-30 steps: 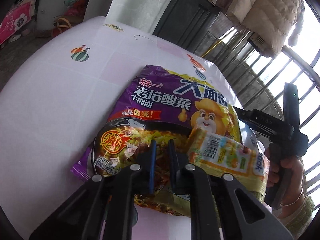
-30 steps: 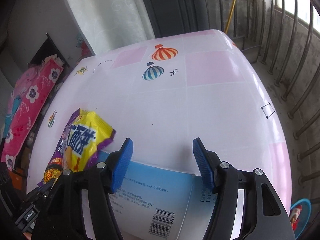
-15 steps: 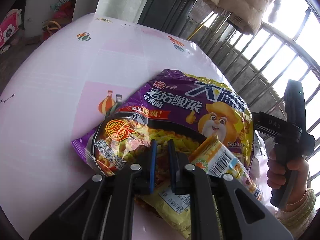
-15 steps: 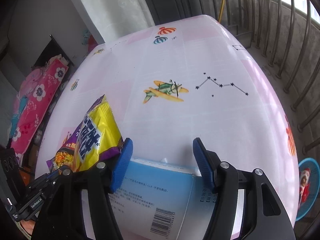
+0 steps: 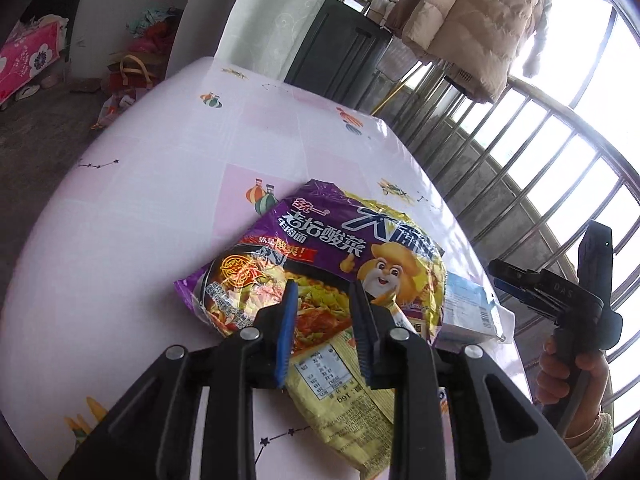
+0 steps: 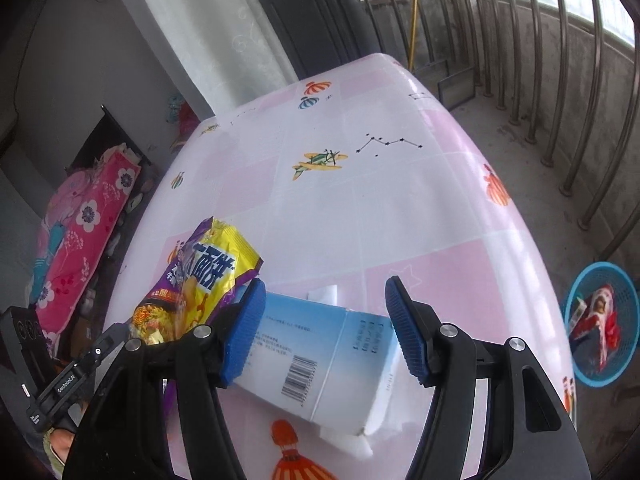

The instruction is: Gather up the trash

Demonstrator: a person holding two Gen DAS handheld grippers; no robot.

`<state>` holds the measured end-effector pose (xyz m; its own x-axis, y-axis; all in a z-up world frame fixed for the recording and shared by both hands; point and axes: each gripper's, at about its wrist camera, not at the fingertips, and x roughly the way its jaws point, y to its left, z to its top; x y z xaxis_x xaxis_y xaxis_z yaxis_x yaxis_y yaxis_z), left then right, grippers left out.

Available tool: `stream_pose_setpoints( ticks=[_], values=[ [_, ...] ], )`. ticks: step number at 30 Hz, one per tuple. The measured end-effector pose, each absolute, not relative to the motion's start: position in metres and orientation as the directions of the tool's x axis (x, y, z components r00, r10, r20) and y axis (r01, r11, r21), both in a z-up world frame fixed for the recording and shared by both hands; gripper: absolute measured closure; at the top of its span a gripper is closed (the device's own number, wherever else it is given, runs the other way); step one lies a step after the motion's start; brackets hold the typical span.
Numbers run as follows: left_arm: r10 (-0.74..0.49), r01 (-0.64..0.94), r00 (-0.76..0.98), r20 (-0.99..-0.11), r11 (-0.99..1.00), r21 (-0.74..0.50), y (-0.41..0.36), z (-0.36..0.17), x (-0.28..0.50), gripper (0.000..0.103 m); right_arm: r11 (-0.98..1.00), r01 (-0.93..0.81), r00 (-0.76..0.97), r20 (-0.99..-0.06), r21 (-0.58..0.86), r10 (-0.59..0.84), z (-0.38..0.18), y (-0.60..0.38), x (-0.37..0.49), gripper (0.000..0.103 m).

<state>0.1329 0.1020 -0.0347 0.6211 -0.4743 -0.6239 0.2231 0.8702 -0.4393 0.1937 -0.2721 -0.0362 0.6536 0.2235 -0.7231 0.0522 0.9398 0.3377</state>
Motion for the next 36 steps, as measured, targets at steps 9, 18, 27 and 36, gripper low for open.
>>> stream_pose_setpoints(
  ticks=[9, 18, 27, 36],
  values=[
    [-0.575, 0.274, 0.531, -0.623, 0.812, -0.516, 0.110, -0.034, 0.077, 0.057, 0.916, -0.028, 0.649, -0.690, 0.400, 0.321, -0.026, -0.266, 0.144, 0.046],
    [-0.571, 0.204, 0.487, -0.661, 0.810, -0.550, 0.103, -0.059, 0.081, 0.052, 0.869, -0.098, 0.556, -0.698, 0.484, 0.452, -0.047, -0.236, 0.135, 0.082],
    [-0.596, 0.200, 0.479, -0.644, 0.789, -0.581, 0.104, -0.067, 0.093, 0.053, 0.813, -0.246, 0.476, -0.665, 0.527, 0.575, -0.046, -0.184, 0.144, 0.100],
    [-0.682, 0.234, 0.454, -0.574, 0.713, -0.661, 0.111, -0.064, 0.087, 0.064, 0.784, -0.309, 0.374, -0.689, 0.539, 0.621, -0.070, -0.143, 0.168, 0.101]
  ],
)
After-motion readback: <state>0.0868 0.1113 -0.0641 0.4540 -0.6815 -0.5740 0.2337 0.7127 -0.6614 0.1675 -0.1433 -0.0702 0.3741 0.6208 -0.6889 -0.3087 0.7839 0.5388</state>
